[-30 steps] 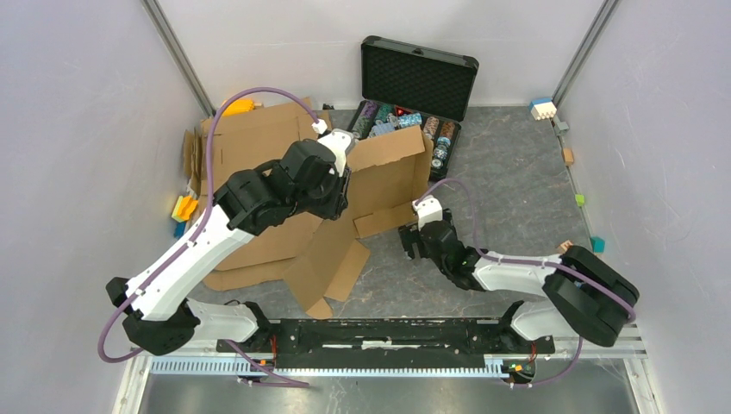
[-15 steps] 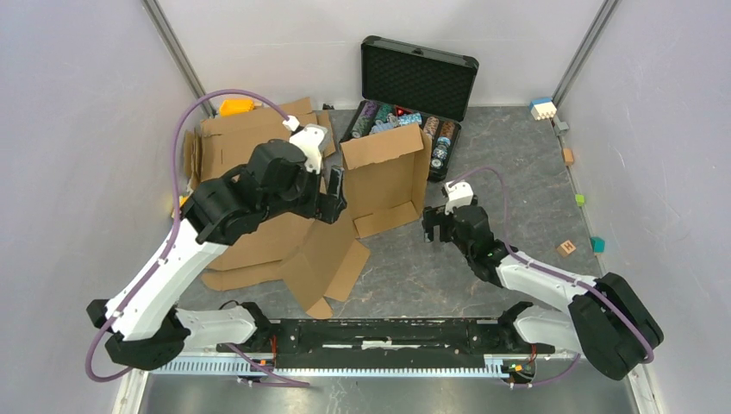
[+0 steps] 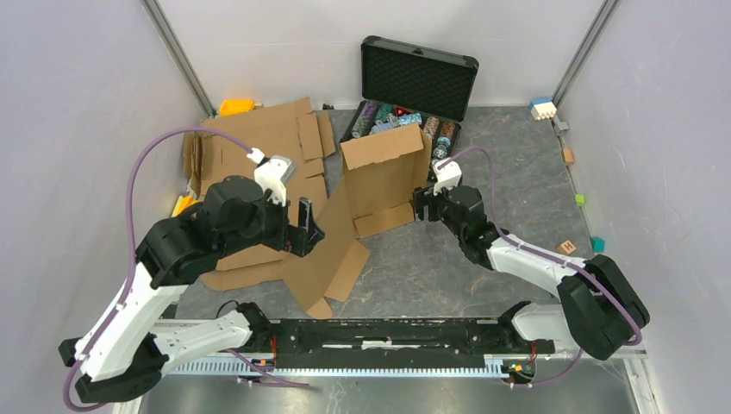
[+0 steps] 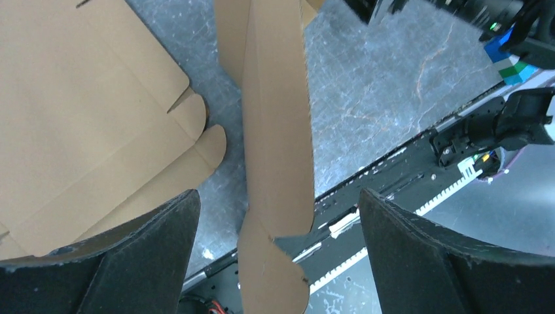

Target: Fold the paper box

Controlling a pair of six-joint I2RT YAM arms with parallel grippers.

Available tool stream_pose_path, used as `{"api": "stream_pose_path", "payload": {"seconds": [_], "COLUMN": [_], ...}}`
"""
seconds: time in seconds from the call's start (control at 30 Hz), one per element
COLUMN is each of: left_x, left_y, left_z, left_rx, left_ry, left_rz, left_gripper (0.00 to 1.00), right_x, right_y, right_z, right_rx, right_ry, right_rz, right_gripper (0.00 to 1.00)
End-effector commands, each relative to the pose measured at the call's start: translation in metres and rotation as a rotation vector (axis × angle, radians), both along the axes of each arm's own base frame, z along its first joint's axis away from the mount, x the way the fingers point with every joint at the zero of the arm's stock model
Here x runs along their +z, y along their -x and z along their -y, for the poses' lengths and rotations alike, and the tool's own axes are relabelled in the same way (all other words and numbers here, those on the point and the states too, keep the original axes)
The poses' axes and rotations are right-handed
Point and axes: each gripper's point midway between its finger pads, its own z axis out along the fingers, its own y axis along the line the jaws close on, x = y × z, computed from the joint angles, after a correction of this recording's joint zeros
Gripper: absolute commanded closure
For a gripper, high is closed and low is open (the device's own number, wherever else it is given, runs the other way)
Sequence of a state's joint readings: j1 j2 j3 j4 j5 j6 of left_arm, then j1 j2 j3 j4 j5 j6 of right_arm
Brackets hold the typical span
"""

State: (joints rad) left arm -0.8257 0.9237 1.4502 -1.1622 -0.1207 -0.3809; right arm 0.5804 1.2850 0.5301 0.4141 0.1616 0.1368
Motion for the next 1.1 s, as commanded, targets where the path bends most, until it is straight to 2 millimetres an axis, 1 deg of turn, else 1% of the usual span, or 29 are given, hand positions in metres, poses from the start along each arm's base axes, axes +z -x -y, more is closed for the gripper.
{"api": "stream_pose_path", "payload": {"seconds": [0.0, 0.1, 0.2, 0.27, 0.33, 0.4, 0.43, 0.5, 0.53, 0.6, 0.67, 0.73, 0.83, 0.9, 1.07], "left_x": [-0.016, -0.021, -0.035, -0.045, -0.050, -0.050, -0.049, -0.046, -0.046, -0.045, -0.045, -0.046, -0.049, -0.051, -0.052], "left_y": [0.017, 0.024, 0.029, 0.031, 0.030, 0.028, 0.027, 0.025, 0.024, 0.024, 0.024, 0.026, 0.022, 0.018, 0.007], "left_z": [-0.003, -0.009, -0.010, -0.008, -0.006, -0.005, -0.005, -0.003, -0.003, 0.001, 0.007, 0.019, 0.028, 0.033, 0.047], "left_rx": [0.002, 0.003, -0.005, -0.011, -0.010, -0.006, -0.005, -0.006, -0.009, -0.020, -0.041, -0.080, -0.092, -0.098, -0.119], "left_ry": [0.026, 0.035, 0.025, 0.012, 0.004, 0.011, 0.017, 0.027, 0.027, 0.037, 0.059, 0.098, 0.121, 0.126, 0.133], "left_rz": [-0.080, -0.087, -0.119, -0.151, -0.161, -0.150, -0.143, -0.127, -0.125, -0.122, -0.125, -0.141, -0.135, -0.127, -0.108], "left_gripper": [0.03, 0.02, 0.02, 0.05, 0.07, 0.08, 0.08, 0.07, 0.07, 0.07, 0.07, 0.06, 0.05, 0.04, 0.02], "right_x": [0.045, 0.049, 0.048, 0.048, 0.049, 0.051, 0.051, 0.053, 0.054, 0.056, 0.055, 0.053, 0.047, 0.040, 0.023], "right_y": [-0.020, -0.025, -0.030, -0.032, -0.033, -0.033, -0.032, -0.030, -0.029, -0.026, -0.024, -0.021, -0.015, -0.009, 0.013], "right_z": [-0.016, -0.019, -0.021, -0.022, -0.022, -0.019, -0.018, -0.015, -0.012, -0.006, 0.001, 0.009, 0.027, 0.040, 0.072], "right_rx": [0.035, 0.037, 0.031, 0.028, 0.019, 0.001, -0.008, -0.023, -0.032, -0.053, -0.081, -0.113, -0.188, -0.237, -0.340], "right_ry": [-0.053, -0.046, -0.038, -0.039, -0.047, -0.053, -0.052, -0.051, -0.051, -0.049, -0.037, -0.018, 0.008, 0.026, 0.049], "right_rz": [0.120, 0.122, 0.114, 0.107, 0.108, 0.112, 0.113, 0.118, 0.121, 0.124, 0.114, 0.099, 0.075, 0.056, 0.033], "right_gripper": [0.19, 0.27, 0.39, 0.48, 0.56, 0.63, 0.71, 0.81, 0.88, 0.98, 1.00, 1.00, 1.00, 0.96, 0.95]}}
